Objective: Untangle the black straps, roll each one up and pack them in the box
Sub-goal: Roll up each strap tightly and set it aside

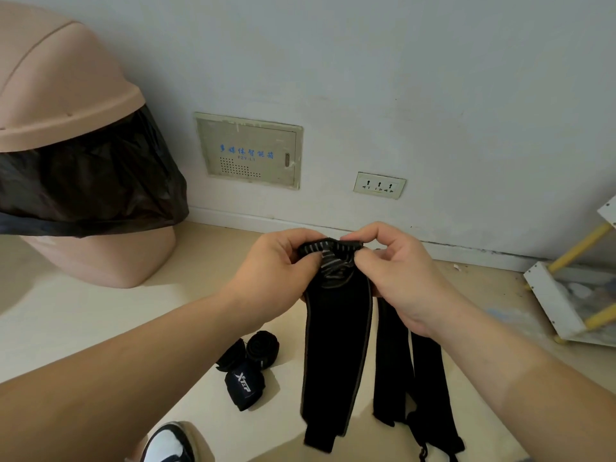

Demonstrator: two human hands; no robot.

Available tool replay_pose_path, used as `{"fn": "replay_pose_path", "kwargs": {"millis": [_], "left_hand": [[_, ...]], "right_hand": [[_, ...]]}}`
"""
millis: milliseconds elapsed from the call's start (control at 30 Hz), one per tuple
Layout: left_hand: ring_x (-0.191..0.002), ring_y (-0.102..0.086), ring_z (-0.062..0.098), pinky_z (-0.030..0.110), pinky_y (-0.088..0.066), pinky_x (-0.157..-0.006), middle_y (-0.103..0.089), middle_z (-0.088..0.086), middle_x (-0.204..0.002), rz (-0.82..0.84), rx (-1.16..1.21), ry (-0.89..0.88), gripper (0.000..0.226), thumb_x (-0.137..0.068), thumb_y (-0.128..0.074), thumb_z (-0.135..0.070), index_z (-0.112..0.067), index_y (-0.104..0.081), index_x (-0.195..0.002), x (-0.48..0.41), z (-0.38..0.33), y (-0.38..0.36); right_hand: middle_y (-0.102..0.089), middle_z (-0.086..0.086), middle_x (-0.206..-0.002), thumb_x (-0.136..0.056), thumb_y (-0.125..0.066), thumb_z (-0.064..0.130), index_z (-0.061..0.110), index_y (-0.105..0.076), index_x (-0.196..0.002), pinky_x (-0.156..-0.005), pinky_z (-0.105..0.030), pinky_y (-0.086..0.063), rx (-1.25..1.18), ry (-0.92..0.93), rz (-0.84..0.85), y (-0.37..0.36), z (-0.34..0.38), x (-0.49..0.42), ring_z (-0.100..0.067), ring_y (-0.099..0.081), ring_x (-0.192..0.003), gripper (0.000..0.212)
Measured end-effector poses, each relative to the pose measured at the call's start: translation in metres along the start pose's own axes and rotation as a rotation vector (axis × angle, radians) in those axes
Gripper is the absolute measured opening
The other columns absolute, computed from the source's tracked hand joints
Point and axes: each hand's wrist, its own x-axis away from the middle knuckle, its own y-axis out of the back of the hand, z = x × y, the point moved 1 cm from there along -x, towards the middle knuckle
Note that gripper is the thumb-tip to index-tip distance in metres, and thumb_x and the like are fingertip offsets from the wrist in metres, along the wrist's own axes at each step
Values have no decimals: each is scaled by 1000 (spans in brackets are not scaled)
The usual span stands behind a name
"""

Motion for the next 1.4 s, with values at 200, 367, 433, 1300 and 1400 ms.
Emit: {"fn": "replay_pose_path", "kwargs": {"millis": [200, 367, 433, 1300, 1400], "left_hand": [[-70, -70, -2, 10, -52, -66, -78, -10, -78, -47, -63, -96, 36, -100, -55, 10, -16, -80, -101, -1, -4, 2], [-73, -72, 1, 13, -54, -66, -80, -6, -82, -26, -82, -107, 38, -99, -53, 11, -15, -80, -104, 2, -6, 2], [-73, -73, 7, 18, -57, -63, -81, 3, -88, -28, -73, -89, 36, -100, -53, 10, -13, -80, -107, 2, -6, 2], [-84, -77, 4, 15, -59, -76, -82, -10, -88, -152, 85, -26, 49, -100, -51, 11, -25, -83, -91, 1, -16, -4], [-85, -77, 2, 15, -58, -78, -82, -12, -88, -112, 49, -39, 53, -99, -50, 12, -29, -81, -89, 3, -16, -8]], "right_hand": [[-67, -19, -88, -96, -61, 5, 19, -80, -102, -71, -39, -55, -174, -48, 121, 5, 8, 0, -30, -57, -74, 24], [-75, -31, -99, -100, -61, -2, 24, -80, -100, -77, -43, -59, -56, 16, 44, 6, 4, -1, -30, -73, -83, 33], [-76, -29, -94, -99, -61, -1, 26, -81, -99, -75, -41, -58, -39, 34, 29, 5, 1, -2, -30, -70, -81, 34], [-77, -10, -92, -101, -68, 20, 16, -70, -98, -67, -34, -59, -339, -128, 72, 2, 4, -4, -22, -73, -76, 5], [-75, -10, -85, -103, -65, 6, 14, -71, -97, -68, -34, -57, -328, -123, 53, 2, -1, -4, -20, -71, -73, 11]]}}
